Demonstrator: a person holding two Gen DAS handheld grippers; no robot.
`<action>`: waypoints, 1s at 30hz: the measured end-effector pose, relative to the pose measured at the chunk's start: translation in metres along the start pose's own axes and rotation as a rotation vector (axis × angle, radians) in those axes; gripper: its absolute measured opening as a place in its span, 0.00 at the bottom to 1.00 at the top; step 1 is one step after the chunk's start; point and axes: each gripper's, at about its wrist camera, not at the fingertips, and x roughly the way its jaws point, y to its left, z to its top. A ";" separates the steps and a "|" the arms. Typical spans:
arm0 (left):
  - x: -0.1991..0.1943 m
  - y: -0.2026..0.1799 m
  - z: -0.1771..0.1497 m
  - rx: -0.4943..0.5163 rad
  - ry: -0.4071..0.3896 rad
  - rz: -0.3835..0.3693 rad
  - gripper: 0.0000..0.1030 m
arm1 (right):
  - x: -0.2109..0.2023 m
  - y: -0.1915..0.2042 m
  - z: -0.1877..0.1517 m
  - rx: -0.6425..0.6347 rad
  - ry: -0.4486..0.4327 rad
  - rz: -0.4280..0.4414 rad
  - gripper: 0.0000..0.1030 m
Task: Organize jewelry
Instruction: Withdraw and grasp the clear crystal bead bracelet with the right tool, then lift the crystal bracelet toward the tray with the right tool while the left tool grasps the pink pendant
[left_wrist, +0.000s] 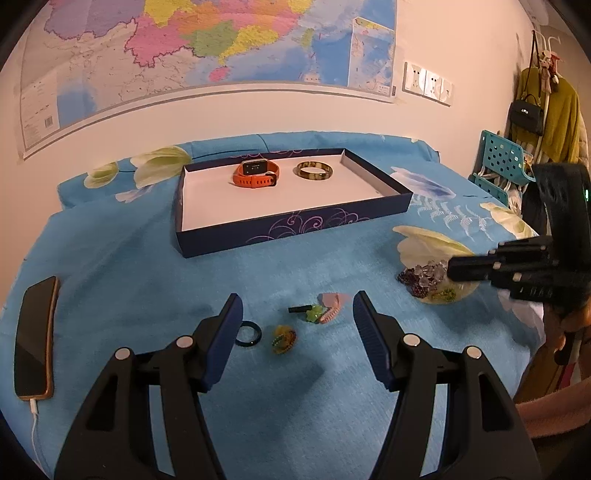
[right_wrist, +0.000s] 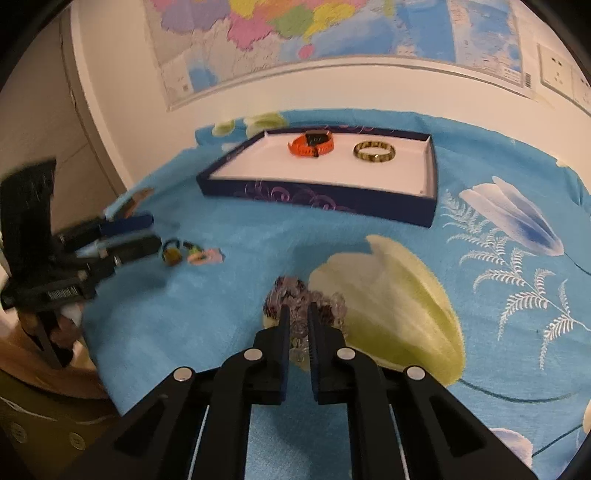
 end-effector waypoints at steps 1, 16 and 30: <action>0.000 -0.001 0.000 0.002 0.001 -0.001 0.60 | -0.003 -0.004 0.002 0.021 -0.013 0.014 0.08; 0.005 -0.004 -0.005 0.012 0.025 -0.026 0.54 | -0.040 -0.016 0.042 0.100 -0.188 0.078 0.08; 0.019 -0.022 -0.003 0.082 0.057 -0.070 0.26 | -0.032 -0.014 0.045 0.100 -0.184 0.097 0.08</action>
